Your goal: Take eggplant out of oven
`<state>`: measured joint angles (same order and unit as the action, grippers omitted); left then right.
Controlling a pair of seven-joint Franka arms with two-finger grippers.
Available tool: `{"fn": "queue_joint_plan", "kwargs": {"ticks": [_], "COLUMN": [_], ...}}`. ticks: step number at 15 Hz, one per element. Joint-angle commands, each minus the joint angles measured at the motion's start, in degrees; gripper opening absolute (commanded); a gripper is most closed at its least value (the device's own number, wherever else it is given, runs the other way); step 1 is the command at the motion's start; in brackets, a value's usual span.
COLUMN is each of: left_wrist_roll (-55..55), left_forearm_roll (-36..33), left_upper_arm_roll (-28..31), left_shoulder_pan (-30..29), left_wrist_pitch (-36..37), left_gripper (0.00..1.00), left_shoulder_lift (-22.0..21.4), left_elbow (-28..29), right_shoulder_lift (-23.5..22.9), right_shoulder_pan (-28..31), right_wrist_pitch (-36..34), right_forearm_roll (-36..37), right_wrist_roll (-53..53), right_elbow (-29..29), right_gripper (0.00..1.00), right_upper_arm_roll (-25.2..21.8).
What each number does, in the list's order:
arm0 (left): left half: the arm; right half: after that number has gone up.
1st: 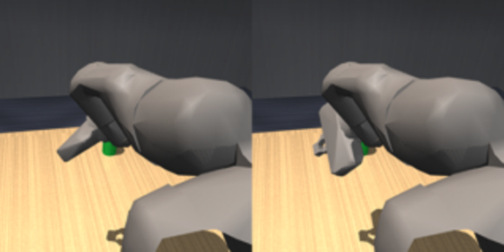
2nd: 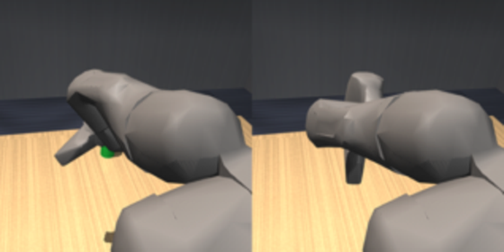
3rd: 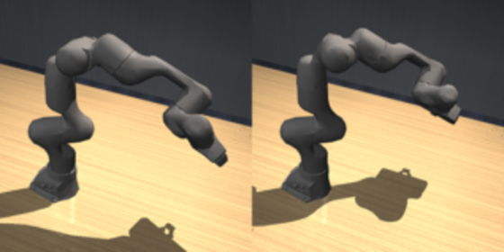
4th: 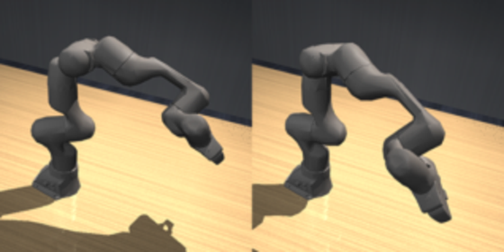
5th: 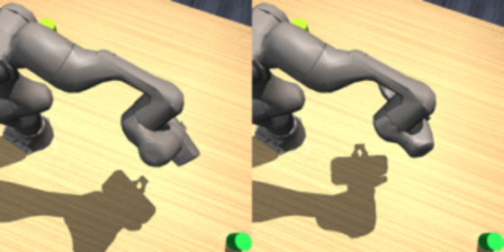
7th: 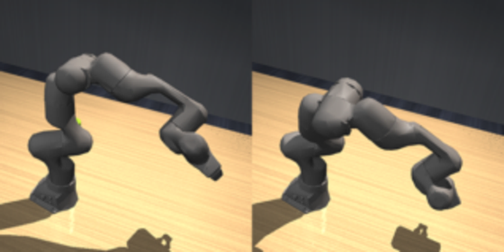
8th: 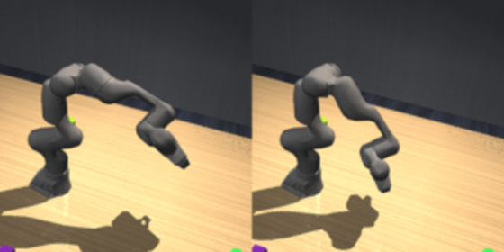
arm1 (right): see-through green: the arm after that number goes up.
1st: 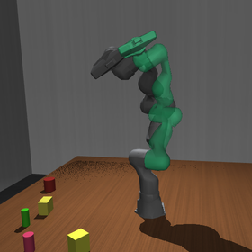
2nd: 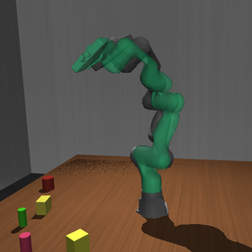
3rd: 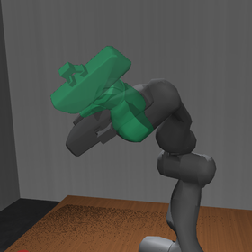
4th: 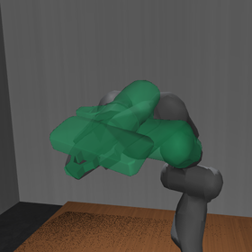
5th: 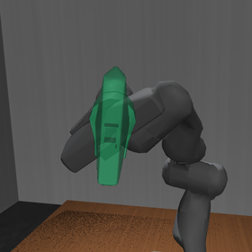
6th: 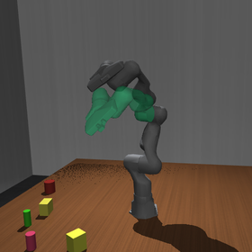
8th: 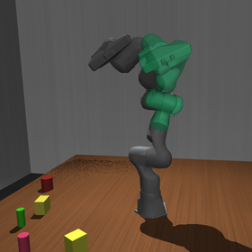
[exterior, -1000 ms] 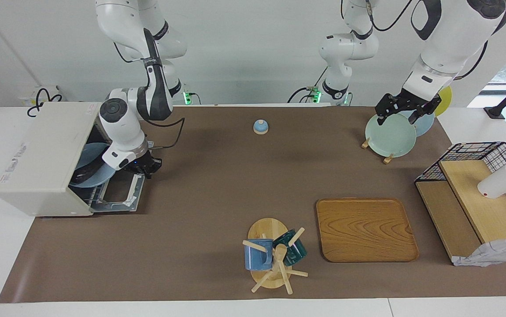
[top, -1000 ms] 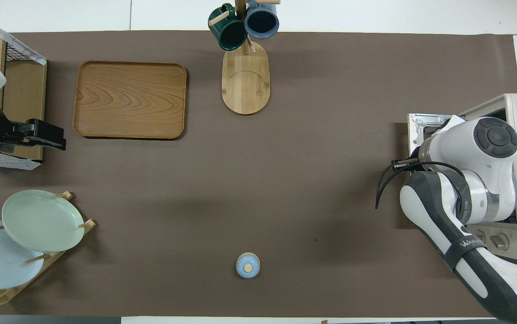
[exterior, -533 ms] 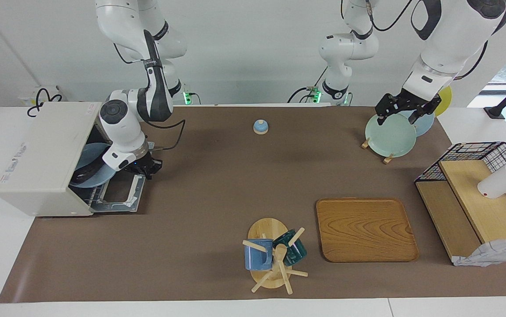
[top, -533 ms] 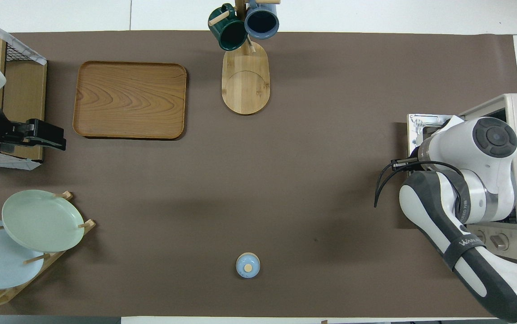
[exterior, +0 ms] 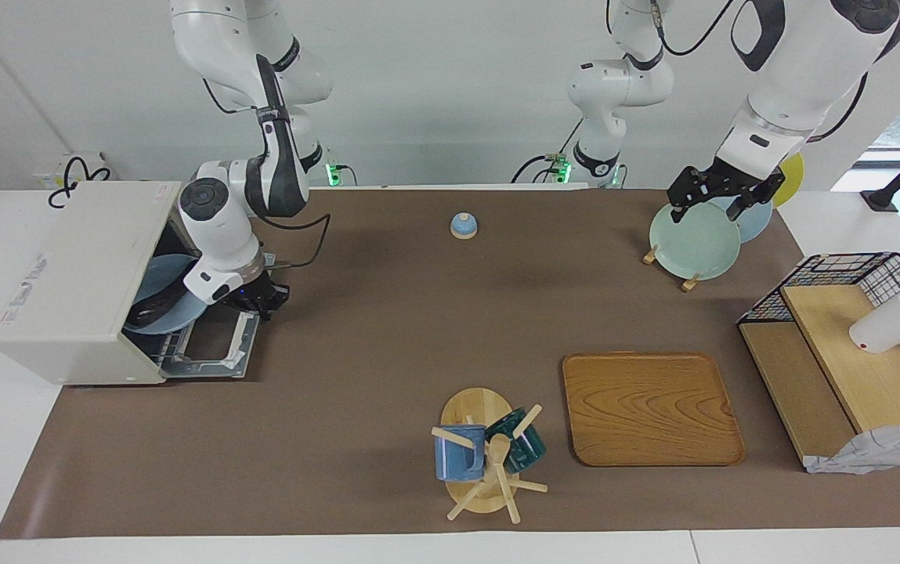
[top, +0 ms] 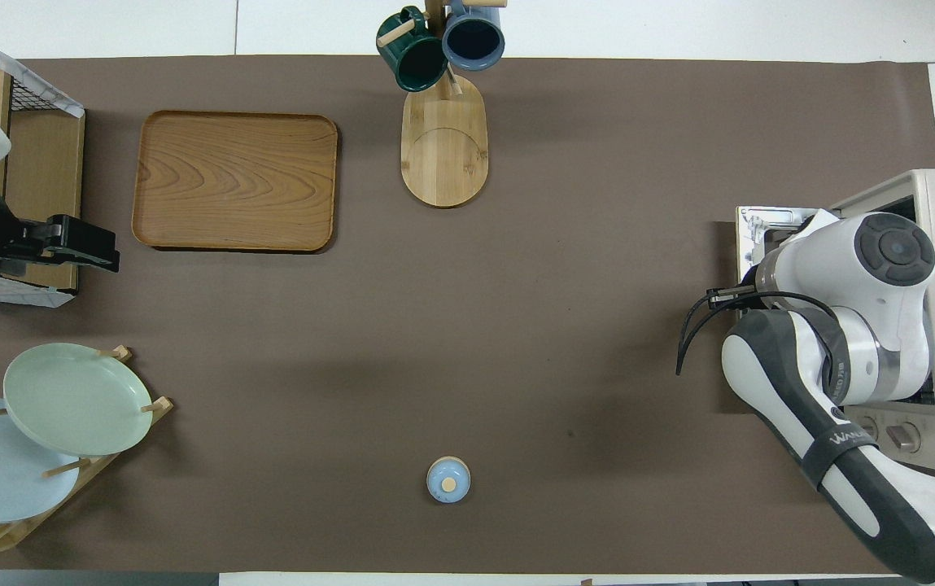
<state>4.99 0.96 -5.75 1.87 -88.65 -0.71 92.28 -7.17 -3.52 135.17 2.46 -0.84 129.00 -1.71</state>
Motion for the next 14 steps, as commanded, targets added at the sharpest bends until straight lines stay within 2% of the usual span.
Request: {"fn": "queue_joint_plan", "kwargs": {"ticks": [1, 6, 8, 9, 12, 13, 14], "left_wrist_roll": [-0.24, -0.24, -0.24, -0.24, -0.24, -0.24, -0.24], "left_forearm_roll": [-0.87, -0.87, -0.87, -0.87, -0.87, -0.87, -0.87], "left_upper_arm_roll": [0.22, 0.22, 0.22, 0.22, 0.22, 0.22, 0.22], "left_shoulder_pan": [0.07, 0.07, 0.07, 0.07, 0.07, 0.07, 0.07], "left_wrist_pitch": [0.59, 0.50, 0.59, 0.59, 0.50, 0.50, 0.59], "left_gripper": [1.00, 1.00, 1.00, 1.00, 1.00, 1.00, 1.00], "left_shoulder_lift": [-0.96, -1.05, -0.96, -1.05, -1.05, -1.05, -1.05], "left_elbow": [0.79, 0.71, 0.71, 0.79, 0.71, 0.71, 0.71], "right_shoulder_lift": [0.05, 0.05, 0.22, 0.31, 2.06, 3.90, 5.31], "right_shoulder_pan": [-0.96, -4.99, -5.97, -6.06, -5.19, -4.05, -2.64], "right_wrist_pitch": [0.97, 0.18, -4.98, -8.49, -16.32, -18.61, -20.98], "right_forearm_roll": [-0.70, -2.37, -2.37, -2.37, -1.06, -0.88, 0.34], "right_wrist_roll": [-0.04, 1.71, 2.33, 4.68, 9.80, 9.80, 9.98], "right_elbow": [0.90, -0.59, -4.79, -7.16, -10.52, -10.53, -10.62], "right_gripper": [0.00, 0.00, 0.00, 0.17, 0.46, 0.65, 0.78], "right_upper_arm_roll": [-0.84, -0.84, -0.75, -0.75, -1.01, -1.36, -1.45]}}
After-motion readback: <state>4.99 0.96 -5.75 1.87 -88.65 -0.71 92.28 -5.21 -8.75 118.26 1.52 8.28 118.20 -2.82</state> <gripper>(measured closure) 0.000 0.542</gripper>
